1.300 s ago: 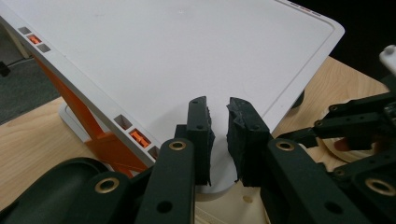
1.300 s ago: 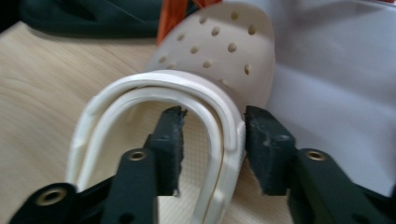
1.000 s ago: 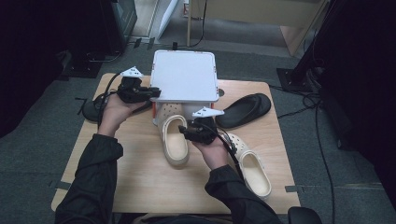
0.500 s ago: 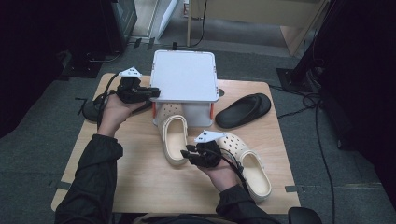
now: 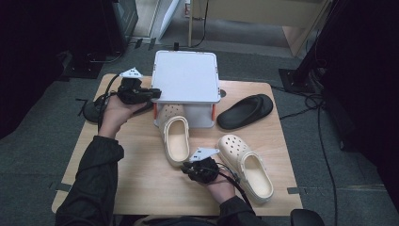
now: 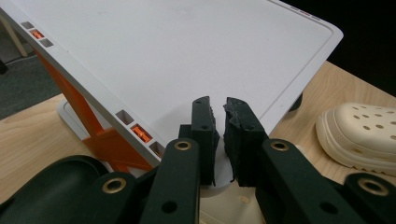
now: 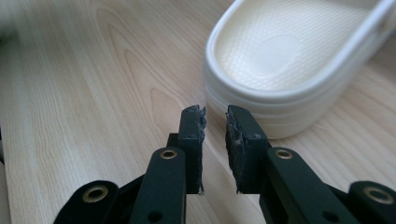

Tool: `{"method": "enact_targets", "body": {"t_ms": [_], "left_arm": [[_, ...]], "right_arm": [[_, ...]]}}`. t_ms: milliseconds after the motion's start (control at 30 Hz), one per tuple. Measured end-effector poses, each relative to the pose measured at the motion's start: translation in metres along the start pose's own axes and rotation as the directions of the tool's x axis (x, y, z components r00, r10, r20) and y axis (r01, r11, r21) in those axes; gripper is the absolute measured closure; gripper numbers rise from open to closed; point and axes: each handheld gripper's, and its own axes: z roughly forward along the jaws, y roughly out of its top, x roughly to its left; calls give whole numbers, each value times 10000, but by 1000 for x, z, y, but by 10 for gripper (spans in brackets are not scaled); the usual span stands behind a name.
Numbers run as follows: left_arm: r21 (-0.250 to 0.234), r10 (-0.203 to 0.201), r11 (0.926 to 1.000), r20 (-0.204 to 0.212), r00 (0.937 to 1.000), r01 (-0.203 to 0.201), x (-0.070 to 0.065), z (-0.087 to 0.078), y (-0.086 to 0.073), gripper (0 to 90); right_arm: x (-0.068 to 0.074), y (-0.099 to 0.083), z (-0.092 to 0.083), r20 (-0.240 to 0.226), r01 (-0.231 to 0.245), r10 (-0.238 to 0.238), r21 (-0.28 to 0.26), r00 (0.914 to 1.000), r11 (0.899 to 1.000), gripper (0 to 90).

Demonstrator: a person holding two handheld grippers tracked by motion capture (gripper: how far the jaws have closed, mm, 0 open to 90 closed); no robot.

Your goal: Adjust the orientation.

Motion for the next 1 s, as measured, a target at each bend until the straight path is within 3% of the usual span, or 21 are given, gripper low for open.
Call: {"method": "enact_targets", "body": {"t_ms": [267, 533, 700, 867, 1000], "left_arm": [[-81, -162, 9998, 102, 9998, 163, 1, 0, -1, 828], [-49, -84, 10000, 68, 9999, 84, 0, 0, -1, 830], [-59, -89, 9999, 79, 9999, 89, 0, 0, -1, 830], [-69, -103, 9999, 119, 9999, 103, 1, 0, -1, 831], [-14, -196, 9998, 285, 9994, 197, 2, -1, -1, 835]], "right_arm": [[2, 7, 13, 0, 195, -195, 5, 9998, 9998, 797], [0, 24, 17, 30, 174, -173, -382, 9998, 9991, 790], [4, 29, 21, -155, 68, -71, -196, 9999, 9998, 807], [6, 19, 33, 29, 416, -417, 376, 9991, 9984, 818], [6, 22, 33, 160, 675, -679, 222, 9976, 9975, 829]]}}
